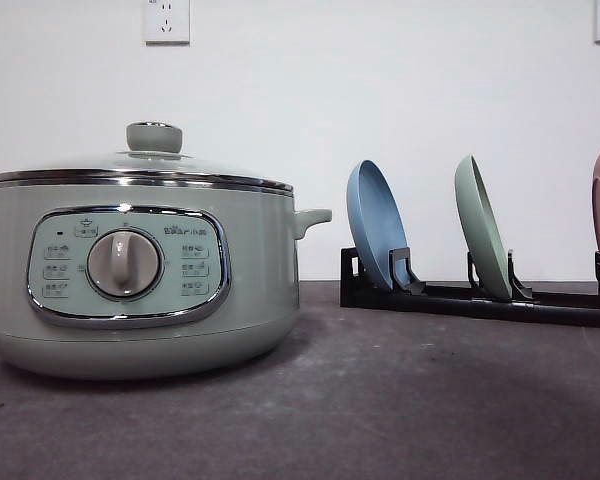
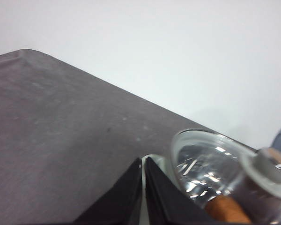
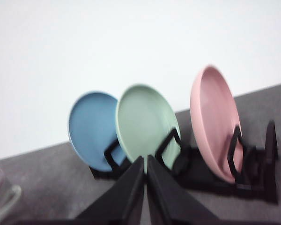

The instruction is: Transfer potato from steamer to green plate

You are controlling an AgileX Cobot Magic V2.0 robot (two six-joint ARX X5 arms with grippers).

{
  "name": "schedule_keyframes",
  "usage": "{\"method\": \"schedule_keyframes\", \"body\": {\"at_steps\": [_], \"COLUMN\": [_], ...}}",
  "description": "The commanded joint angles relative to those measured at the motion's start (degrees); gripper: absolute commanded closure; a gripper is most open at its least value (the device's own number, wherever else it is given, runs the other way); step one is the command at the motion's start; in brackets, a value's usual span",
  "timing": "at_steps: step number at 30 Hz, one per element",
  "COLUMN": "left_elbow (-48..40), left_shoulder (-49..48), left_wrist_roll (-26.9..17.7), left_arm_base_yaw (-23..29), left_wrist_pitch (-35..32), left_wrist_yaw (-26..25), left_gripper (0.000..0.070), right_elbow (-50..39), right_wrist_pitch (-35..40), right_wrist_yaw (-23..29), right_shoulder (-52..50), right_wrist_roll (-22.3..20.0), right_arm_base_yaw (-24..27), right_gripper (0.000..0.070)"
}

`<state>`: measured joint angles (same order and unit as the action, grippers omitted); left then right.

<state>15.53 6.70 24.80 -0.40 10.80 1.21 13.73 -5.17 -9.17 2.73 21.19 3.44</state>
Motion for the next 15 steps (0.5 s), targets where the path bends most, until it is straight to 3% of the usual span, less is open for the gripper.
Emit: {"method": "schedule_keyframes", "body": {"at_steps": [1, 8, 15], "left_elbow": [3.3, 14.7, 25.3], "left_shoulder": [1.6, 10.9, 20.9], "left_wrist_roll": [-0.4, -5.3, -10.9], "left_arm_base_yaw": [0.0, 0.0, 0.0], "left_wrist_pitch": [-0.3, 5.3, 12.5], "left_wrist_yaw": [-0.9, -5.8, -14.4], "left_gripper": [0.0697, 0.0697, 0.0696], "right_elbow": [2.7, 13.9, 26.0], "right_wrist_pitch": [0.4, -3.2, -12.2], "right_wrist_yaw": [0.2, -0.5, -6.2], "right_shoulder": [1.5, 10.2, 20.7], "right_wrist_roll": [0.5, -2.7, -8.0], "right_arm_base_yaw": [0.1, 0.1, 0.1], "right_gripper": [0.07, 0.07, 0.07]}}
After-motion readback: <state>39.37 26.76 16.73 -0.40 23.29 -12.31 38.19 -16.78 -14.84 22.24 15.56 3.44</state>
